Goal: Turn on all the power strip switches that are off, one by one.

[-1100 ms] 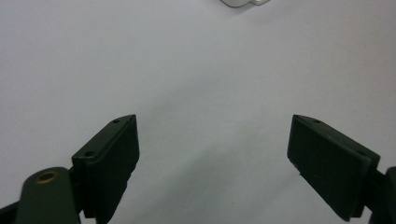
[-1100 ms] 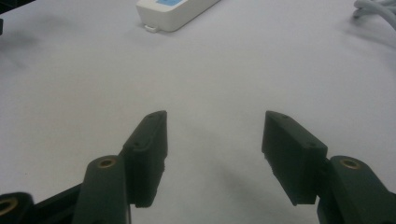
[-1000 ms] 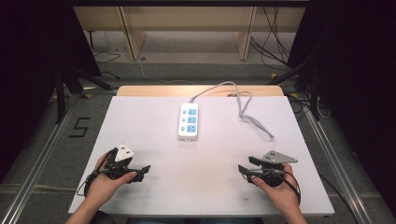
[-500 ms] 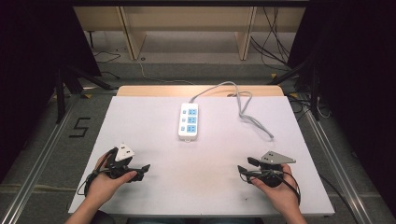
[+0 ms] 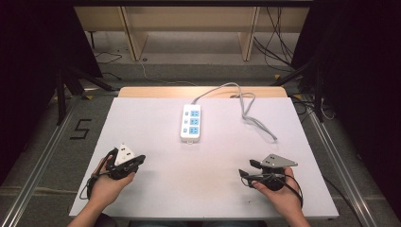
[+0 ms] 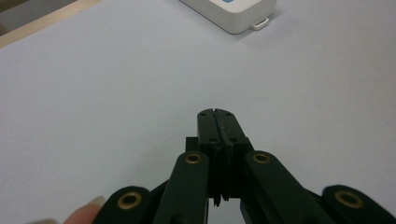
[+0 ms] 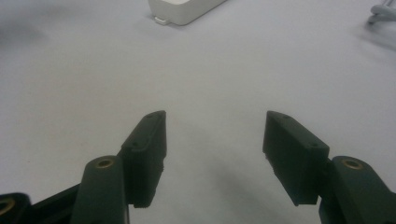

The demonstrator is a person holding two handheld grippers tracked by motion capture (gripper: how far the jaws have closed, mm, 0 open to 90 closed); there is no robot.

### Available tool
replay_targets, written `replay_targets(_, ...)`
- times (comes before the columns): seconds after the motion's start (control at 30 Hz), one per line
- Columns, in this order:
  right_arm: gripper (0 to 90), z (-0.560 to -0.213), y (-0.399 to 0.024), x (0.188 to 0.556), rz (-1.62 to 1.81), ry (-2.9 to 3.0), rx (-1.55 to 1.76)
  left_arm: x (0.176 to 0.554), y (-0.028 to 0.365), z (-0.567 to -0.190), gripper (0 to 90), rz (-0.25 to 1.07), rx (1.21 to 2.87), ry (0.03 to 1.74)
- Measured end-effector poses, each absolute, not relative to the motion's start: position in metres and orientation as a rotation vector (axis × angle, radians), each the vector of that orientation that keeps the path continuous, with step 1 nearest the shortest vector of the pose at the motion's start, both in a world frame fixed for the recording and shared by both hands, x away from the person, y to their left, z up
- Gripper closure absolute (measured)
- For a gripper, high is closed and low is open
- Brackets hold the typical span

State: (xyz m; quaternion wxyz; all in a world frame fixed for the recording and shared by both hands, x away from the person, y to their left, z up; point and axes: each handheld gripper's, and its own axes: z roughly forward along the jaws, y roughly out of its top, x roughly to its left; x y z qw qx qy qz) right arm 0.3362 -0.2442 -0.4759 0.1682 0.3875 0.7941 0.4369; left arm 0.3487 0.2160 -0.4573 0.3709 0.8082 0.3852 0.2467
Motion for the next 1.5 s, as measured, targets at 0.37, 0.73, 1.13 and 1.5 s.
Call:
replay_targets(0.37, 39.4, -0.477, -0.236, 0.335, 1.231, 2.291, 1.068, 0.370, 0.198, -0.454, 89.3, 0.589, 2.075, 0.990)
replay_targets(0.73, 37.6, -0.477, -0.237, 0.333, 1.257, 2.276, 1.067, 0.393, 0.184, -0.445, 89.4, 0.557, 2.067, 0.996)
replay_targets(1.13, 37.6, -0.478, -0.236, 0.333, 1.250, 2.279, 1.079, 0.416, 0.161, -0.440, 89.5, 0.537, 2.094, 0.971)
replay_targets(1.5, 37.6, -0.479, -0.237, 0.333, 1.253, 2.285, 1.073, 0.455, 0.141, -0.440, 89.6, 0.513, 2.102, 0.984)
